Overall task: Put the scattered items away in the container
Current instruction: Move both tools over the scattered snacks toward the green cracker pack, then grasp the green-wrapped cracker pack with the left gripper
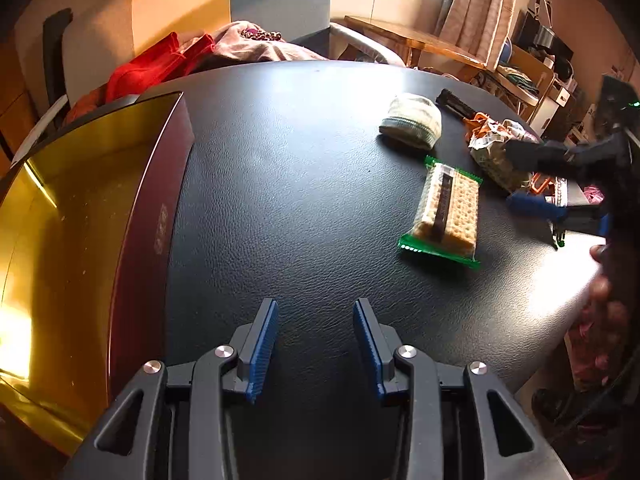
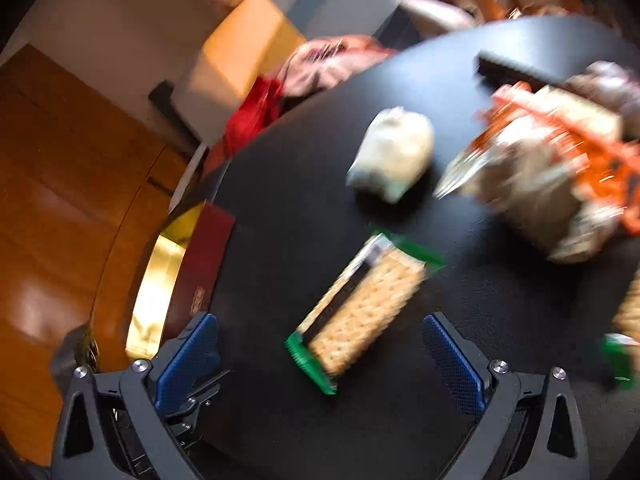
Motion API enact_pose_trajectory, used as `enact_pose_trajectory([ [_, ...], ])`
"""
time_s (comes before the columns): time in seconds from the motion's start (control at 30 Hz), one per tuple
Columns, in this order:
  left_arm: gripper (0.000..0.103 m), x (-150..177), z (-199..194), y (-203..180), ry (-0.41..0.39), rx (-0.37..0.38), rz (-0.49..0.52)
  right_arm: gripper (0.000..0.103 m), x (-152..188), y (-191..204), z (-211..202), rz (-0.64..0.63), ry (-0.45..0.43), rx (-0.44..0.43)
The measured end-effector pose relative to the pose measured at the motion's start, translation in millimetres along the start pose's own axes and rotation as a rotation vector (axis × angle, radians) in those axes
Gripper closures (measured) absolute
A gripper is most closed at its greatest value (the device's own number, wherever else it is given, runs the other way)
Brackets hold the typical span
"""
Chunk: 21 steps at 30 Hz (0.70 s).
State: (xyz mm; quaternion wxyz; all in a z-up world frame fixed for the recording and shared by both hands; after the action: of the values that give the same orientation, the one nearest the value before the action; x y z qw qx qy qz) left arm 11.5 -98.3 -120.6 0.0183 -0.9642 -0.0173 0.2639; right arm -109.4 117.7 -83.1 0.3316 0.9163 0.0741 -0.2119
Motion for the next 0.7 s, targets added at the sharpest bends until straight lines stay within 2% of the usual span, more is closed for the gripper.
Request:
enact_pose_trajectory([
  [0.17,0.064,2.2,-0.4,-4.5,-0.002,-0.016,0.016,0.000,-35.7,-15.2,-24.4,-0.047,-0.153,0.195],
  [0.3,0.064,0.8,-2.9,-9.5,-0.014,-0.013,0.036,0.000,-61.6,-24.9,-10.1,-0.051,-0.141,0.251],
  [0.37,0.064,0.2,-3.7,-10.7,-0.017,-0.008,0.040,0.000,-67.9,-28.5,11.2,-0.048,-0.115,0.282],
  [0.43,0.064,-0.4,-4.2,-10.8,-0.019,-0.003,0.040,0.000,-72.1,-33.6,25.0,-0.039,-0.087,0.296],
  [0.57,0.064,-2.3,-6.0,-7.3,-0.025,0.001,0.033,0.000,-61.8,-33.8,24.2,-0.028,-0.050,0.230],
  [0.63,0.064,-4.2,-5.7,-4.6,-0.025,0.000,0.024,0.000,-43.4,-34.2,29.4,-0.010,0.029,0.169],
  [0.7,0.064,-6.8,-5.8,-2.1,-0.026,0.002,0.016,0.000,-25.2,-29.9,26.1,-0.028,0.033,0.165],
])
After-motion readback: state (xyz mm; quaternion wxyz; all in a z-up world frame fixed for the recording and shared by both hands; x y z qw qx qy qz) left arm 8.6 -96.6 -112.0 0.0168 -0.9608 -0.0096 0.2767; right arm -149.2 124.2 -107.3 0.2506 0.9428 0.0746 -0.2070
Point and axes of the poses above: each gripper's, at about its wrist camera, not at the fingertips, and z roughly the way its jaws point, y to its left, x to its underside, the point moved 2 cm from there along z, roughly the way its jaws point, and after that the axes turned 4 degrees about z, right-handed, at the moved point
